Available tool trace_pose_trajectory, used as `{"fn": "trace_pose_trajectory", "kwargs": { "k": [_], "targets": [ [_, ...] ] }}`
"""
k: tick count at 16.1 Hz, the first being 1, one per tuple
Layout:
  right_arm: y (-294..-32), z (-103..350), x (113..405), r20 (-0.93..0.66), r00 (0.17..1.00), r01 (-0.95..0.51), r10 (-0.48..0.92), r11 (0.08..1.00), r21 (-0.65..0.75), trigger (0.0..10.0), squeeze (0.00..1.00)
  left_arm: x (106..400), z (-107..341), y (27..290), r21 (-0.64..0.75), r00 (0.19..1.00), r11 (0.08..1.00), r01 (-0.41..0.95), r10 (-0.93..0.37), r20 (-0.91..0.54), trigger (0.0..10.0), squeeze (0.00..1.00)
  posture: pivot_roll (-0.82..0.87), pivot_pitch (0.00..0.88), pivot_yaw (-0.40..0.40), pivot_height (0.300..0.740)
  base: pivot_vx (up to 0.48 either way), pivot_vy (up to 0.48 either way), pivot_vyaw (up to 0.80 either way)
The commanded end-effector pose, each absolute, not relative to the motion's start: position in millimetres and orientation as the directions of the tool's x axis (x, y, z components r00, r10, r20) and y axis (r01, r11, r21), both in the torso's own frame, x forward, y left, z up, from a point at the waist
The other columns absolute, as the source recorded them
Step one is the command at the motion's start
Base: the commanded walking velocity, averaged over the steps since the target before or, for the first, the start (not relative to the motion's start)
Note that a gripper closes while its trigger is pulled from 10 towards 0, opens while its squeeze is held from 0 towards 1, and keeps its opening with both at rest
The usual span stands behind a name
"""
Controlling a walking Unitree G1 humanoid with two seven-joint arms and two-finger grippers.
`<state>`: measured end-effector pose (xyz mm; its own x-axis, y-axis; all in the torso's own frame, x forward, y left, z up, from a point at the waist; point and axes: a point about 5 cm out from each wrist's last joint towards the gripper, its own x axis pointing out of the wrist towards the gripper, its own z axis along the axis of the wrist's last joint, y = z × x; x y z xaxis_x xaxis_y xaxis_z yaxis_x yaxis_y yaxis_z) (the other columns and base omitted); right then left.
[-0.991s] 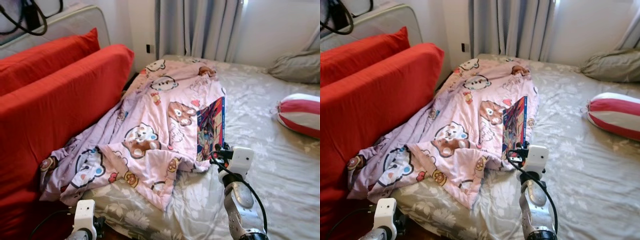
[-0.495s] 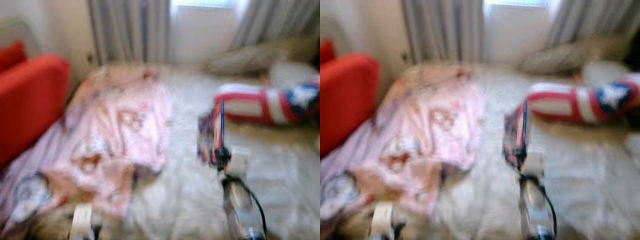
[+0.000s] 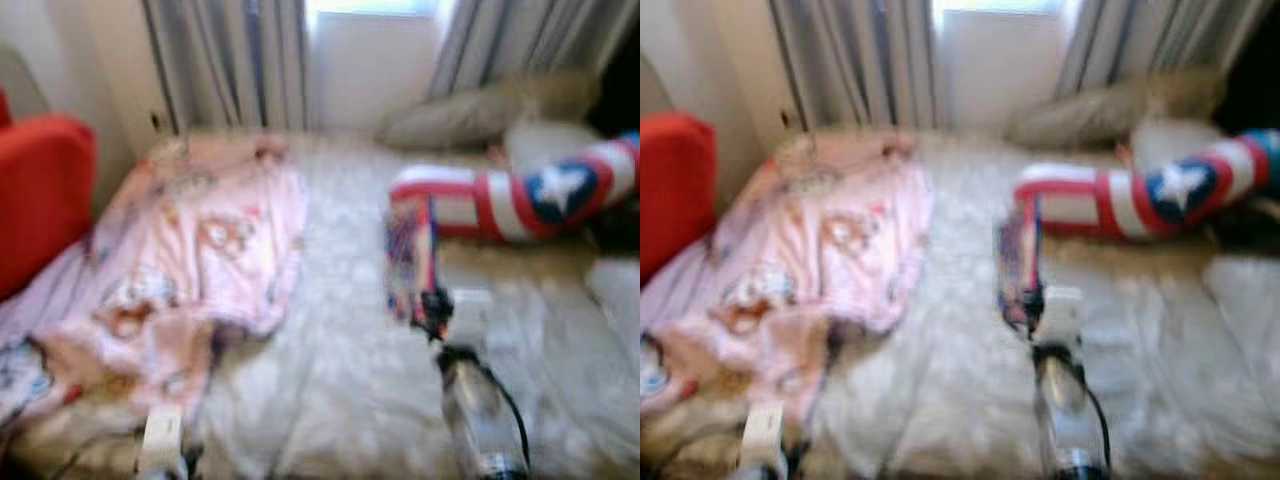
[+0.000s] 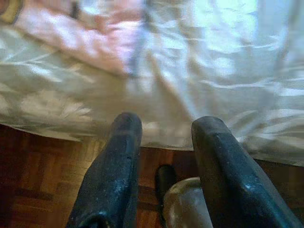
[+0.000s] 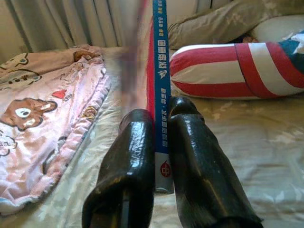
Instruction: Clean up the room
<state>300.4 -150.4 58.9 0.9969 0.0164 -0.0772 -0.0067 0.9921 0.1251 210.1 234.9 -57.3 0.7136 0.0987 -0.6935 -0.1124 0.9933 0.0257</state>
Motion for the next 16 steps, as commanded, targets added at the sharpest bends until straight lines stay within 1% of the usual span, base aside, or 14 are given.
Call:
{"fn": "trace_pose_trajectory", "kwargs": {
  "k": [1,16],
  "targets": [
    [-156.7,69.8,303.9,-0.030,1.000,0.010,-0.006,0.992,0.122,10.0,0.00,207.2,-60.4,230.0,0.019,0.705,0.995,-0.102,0.086,-0.704,10.0,0.00,0.02,0.000,-0.026,0.708,0.000,-0.322,0.00],
    [-156.7,68.6,303.6,-0.051,0.999,0.015,-0.009,0.993,0.113,10.0,0.00,209.6,-58.6,231.8,0.014,0.710,0.995,-0.102,0.083,-0.700,10.0,0.00,0.02,0.000,-0.013,0.708,0.000,-0.315,0.00]
  ]
}}
